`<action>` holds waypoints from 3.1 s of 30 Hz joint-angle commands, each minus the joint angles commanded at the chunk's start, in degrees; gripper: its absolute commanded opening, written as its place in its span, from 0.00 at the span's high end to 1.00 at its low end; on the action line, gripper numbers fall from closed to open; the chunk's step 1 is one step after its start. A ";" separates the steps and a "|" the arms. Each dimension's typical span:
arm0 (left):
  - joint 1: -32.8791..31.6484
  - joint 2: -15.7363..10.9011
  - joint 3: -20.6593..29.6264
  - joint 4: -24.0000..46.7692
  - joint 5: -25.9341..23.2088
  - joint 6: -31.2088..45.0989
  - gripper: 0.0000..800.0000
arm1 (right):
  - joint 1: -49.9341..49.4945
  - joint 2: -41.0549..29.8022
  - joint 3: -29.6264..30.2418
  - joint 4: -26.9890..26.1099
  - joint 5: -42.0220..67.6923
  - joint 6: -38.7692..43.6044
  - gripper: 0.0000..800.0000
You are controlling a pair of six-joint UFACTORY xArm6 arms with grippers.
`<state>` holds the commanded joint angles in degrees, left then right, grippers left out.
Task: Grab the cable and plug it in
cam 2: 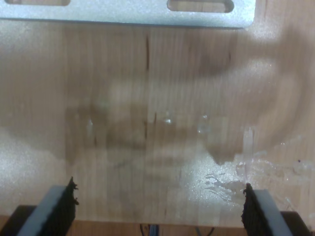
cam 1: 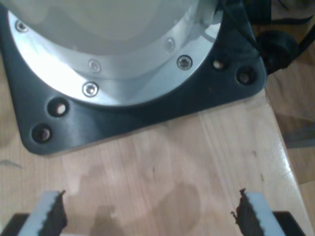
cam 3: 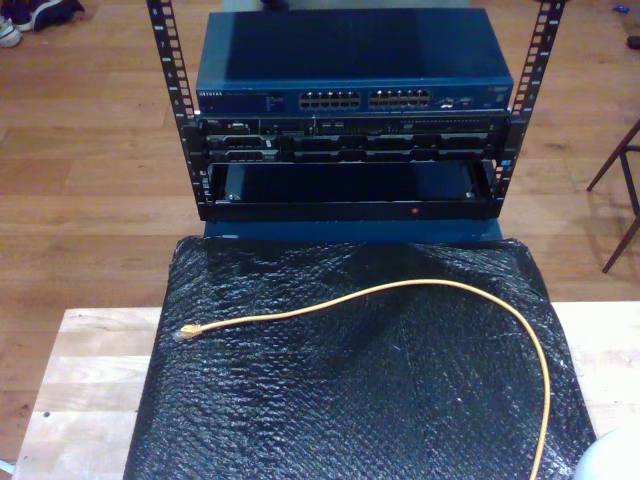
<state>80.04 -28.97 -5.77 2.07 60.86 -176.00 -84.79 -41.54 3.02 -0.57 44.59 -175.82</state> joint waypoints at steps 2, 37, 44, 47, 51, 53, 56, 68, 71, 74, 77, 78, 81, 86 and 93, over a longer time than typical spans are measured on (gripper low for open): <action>0.00 0.00 0.00 0.00 0.00 0.00 0.00 | 0.00 0.00 0.00 0.00 0.00 0.00 0.00; 0.00 0.00 0.00 0.00 0.00 0.00 0.00 | 0.00 0.00 0.00 0.00 0.00 0.00 0.00; 0.00 0.00 0.00 0.00 0.00 0.00 0.00 | 0.00 0.00 0.00 -0.09 0.00 0.00 0.00; 0.00 0.00 0.00 0.00 0.09 0.09 0.00 | 0.00 0.00 0.00 0.00 0.00 0.00 0.00; 0.00 0.09 0.00 0.26 0.18 0.18 0.00 | 0.00 0.00 0.00 -0.09 0.00 0.00 0.00; 0.00 0.09 -0.09 0.26 0.09 0.44 0.00 | 0.00 0.09 0.00 -0.09 0.09 -0.09 0.00; 0.00 0.09 -0.09 0.26 0.09 0.44 0.00 | 0.09 0.09 0.00 -0.18 0.09 -0.18 0.00; 0.00 0.00 -0.44 0.26 0.53 0.18 0.00 | 0.00 -0.53 -3.69 -0.09 6.07 -0.09 0.00; 0.00 0.00 -1.14 0.35 1.05 0.18 0.00 | 0.00 -0.35 -6.95 -0.09 11.78 0.00 0.00; 0.00 -0.09 -1.49 0.35 2.37 0.18 0.00 | 0.00 -0.18 -9.76 0.00 16.26 0.09 0.00; 0.00 -0.35 -2.90 0.44 4.48 0.09 0.00 | 0.00 -0.26 -12.04 0.35 18.81 0.70 0.00; 0.00 -0.35 -3.69 0.44 5.36 0.09 0.00 | 0.00 -0.26 -12.92 0.53 19.78 1.32 0.00; 0.00 -0.44 -5.54 0.44 9.32 0.00 0.00 | 0.09 -0.09 -15.74 2.11 23.82 2.37 0.00; 0.00 -0.44 -8.26 0.35 13.98 0.00 0.00 | 0.09 0.70 -22.07 4.75 31.21 3.08 0.00; -0.09 -1.93 -10.46 0.26 17.23 -0.97 0.00 | 0.26 4.13 -32.18 9.23 39.65 11.87 0.00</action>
<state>79.96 -30.90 -16.23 2.33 78.09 -176.97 -84.53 -37.41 -29.15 8.66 84.24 -163.96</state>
